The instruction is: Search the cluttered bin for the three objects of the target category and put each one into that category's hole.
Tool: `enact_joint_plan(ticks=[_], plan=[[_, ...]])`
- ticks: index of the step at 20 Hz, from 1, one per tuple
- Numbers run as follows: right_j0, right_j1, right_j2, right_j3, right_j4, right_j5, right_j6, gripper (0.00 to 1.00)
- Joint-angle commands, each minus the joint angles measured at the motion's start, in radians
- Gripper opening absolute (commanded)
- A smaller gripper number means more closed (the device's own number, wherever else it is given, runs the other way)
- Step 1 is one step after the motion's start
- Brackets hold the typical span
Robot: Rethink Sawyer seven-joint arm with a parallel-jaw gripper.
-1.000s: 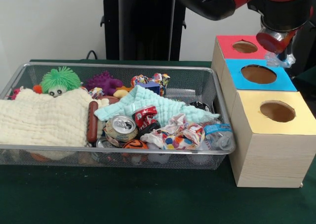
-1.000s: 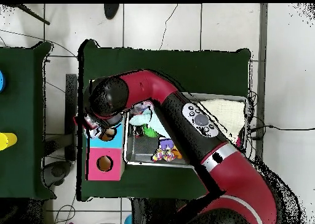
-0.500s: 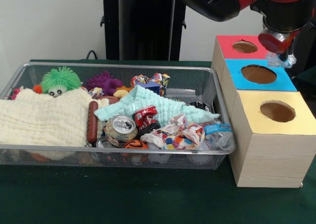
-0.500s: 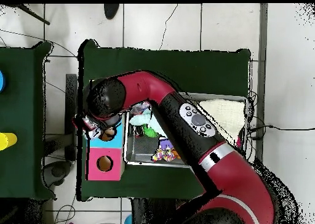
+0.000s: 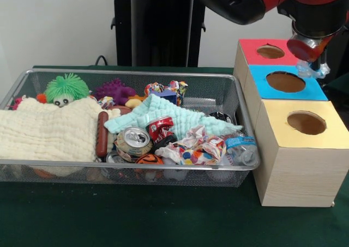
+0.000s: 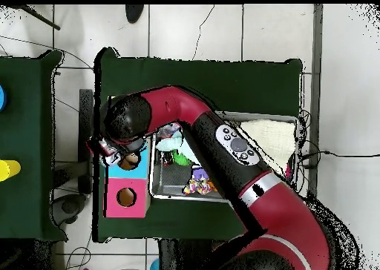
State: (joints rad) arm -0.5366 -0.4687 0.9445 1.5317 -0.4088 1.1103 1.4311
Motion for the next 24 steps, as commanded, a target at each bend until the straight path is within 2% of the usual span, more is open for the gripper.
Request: enact_joint_plan(ticks=[1, 12, 18, 24], plan=[[0.014, 0.005, -0.100, 0.058, -0.028, -0.039, 0.041, 0.00], [0.077, 0.013, -0.193, -0.003, -0.072, 0.087, -0.023, 0.00], [0.101, 0.020, -0.220, -0.025, -0.075, 0.086, -0.031, 0.00], [0.127, 0.009, -0.248, -0.047, -0.094, 0.125, -0.037, 0.00]])
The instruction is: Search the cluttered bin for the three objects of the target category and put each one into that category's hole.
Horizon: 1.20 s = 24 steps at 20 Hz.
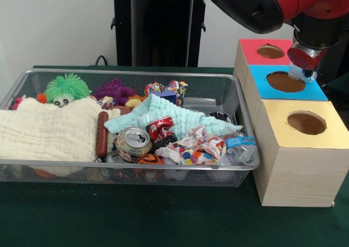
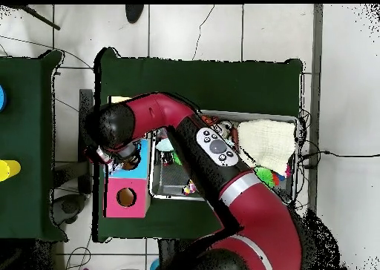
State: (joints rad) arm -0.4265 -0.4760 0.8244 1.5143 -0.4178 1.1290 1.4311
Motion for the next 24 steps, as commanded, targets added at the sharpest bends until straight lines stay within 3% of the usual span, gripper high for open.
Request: enact_joint_plan(ticks=[1, 24], plan=[[0.021, 0.016, -0.131, -0.034, -0.089, 0.101, -0.036, 0.00], [0.029, -0.019, -0.158, -0.038, -0.112, 0.047, -0.061, 0.00]])
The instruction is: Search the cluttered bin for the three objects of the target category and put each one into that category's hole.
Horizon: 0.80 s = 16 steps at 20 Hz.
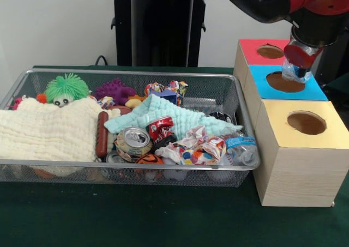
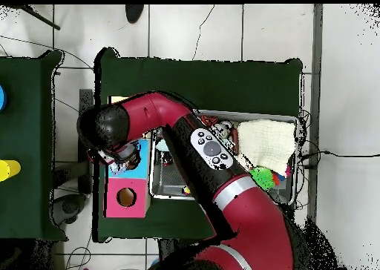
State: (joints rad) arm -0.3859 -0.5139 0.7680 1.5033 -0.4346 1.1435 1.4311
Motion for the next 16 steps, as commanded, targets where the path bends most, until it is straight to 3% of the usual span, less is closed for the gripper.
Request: enact_joint_plan(ticks=[1, 16], plan=[[-0.011, 0.019, -0.101, -0.028, -0.095, 0.031, -0.061, 0.00], [-0.021, -0.010, -0.094, -0.020, -0.109, 0.016, -0.060, 0.00]])
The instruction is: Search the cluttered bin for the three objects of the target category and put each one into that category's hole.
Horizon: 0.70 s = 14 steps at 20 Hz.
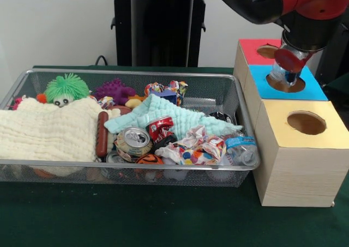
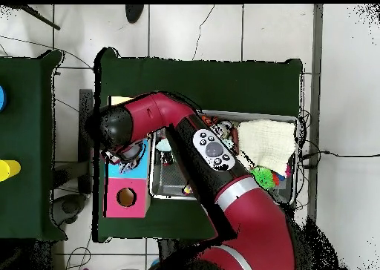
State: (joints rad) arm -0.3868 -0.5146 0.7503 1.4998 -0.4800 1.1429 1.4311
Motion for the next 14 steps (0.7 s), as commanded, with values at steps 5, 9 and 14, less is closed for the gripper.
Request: enact_joint_plan(ticks=[5, 9, 14], plan=[[-0.024, 0.008, -0.075, -0.011, -0.069, -0.002, -0.061, 0.00], [-0.027, 0.019, -0.068, 0.000, -0.082, -0.064, -0.053, 0.00], [-0.023, 0.011, -0.070, 0.003, -0.099, -0.086, -0.046, 0.00]])
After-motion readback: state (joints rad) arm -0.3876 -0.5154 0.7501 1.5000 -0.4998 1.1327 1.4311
